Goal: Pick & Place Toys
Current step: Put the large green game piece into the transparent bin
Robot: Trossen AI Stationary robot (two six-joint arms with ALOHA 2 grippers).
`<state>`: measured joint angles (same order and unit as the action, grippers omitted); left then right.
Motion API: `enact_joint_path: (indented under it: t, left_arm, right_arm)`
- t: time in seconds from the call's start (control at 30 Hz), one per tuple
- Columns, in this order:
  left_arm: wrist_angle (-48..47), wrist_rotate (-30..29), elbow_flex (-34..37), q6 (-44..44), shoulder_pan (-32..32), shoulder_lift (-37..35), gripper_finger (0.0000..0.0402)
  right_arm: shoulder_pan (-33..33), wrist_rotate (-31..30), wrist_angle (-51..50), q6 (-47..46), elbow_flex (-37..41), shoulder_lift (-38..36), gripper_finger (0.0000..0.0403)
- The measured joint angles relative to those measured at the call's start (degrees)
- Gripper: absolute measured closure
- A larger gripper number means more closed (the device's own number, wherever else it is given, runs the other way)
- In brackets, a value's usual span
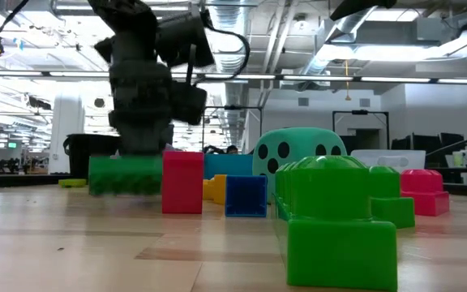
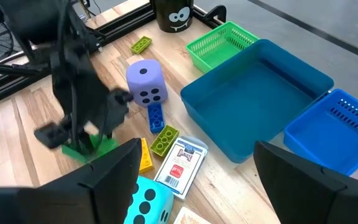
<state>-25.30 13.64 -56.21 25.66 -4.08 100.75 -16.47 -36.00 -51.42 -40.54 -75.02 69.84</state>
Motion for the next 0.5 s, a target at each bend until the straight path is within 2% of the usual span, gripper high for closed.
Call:
enact_joint_path:
  t: [0.3, 0.5]
  left_arm:
    - [-0.3, -0.3, -0.2, 1.9, 3.0, -11.8, 0.0231]
    - [-0.2, -3.4, -0.2, 4.2, 5.0, -18.8, 0.0231]
  right_arm:
    - [0.0, 0.0, -0.6, 0.0, 0.0, 0.0, 0.0097]
    - [0.0, 0.0, -0.2, 0.0, 0.0, 0.0, 0.0097]
